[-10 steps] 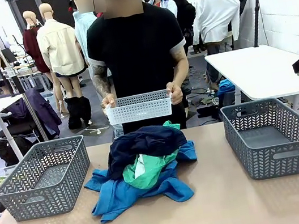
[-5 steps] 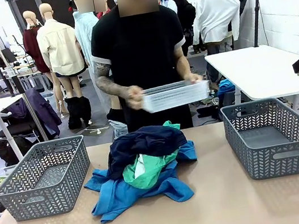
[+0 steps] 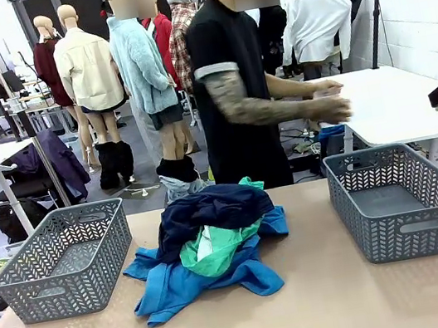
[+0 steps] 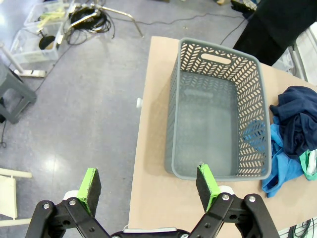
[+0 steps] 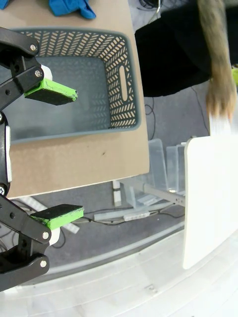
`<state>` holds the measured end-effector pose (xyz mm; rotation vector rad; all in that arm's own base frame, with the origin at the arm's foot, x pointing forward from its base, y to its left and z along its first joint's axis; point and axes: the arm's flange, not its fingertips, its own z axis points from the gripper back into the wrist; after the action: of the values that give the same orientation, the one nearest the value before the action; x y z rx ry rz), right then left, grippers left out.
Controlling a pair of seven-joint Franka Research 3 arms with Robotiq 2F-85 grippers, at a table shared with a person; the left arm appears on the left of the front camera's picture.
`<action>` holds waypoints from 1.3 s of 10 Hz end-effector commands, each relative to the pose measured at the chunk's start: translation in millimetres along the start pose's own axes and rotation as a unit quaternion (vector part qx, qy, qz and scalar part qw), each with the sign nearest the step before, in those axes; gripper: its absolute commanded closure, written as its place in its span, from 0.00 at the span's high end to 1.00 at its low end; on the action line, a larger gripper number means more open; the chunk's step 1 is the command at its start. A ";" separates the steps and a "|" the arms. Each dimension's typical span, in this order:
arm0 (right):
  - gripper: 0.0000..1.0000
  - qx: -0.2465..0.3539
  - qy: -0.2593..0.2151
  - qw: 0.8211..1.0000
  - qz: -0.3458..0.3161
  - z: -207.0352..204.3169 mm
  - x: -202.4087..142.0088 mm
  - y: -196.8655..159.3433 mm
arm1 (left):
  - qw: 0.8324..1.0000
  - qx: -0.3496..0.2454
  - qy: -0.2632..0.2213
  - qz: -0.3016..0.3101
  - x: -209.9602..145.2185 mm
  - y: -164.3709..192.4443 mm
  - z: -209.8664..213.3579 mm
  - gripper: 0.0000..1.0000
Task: Sort the tops and bottoms.
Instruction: Lift clothes from the center of the table with your left hand.
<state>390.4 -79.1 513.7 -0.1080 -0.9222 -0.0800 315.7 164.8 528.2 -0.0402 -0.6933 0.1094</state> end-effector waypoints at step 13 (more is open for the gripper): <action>1.00 -0.004 0.005 1.000 0.002 -1.4 -1.0 2.2 | 1.000 0.003 0.001 0.000 -1.1 1.4 1.1 1.00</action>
<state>390.4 -79.1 513.7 -0.1080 -0.9222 -0.0800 315.7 164.8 528.2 -0.0402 -0.6933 0.1094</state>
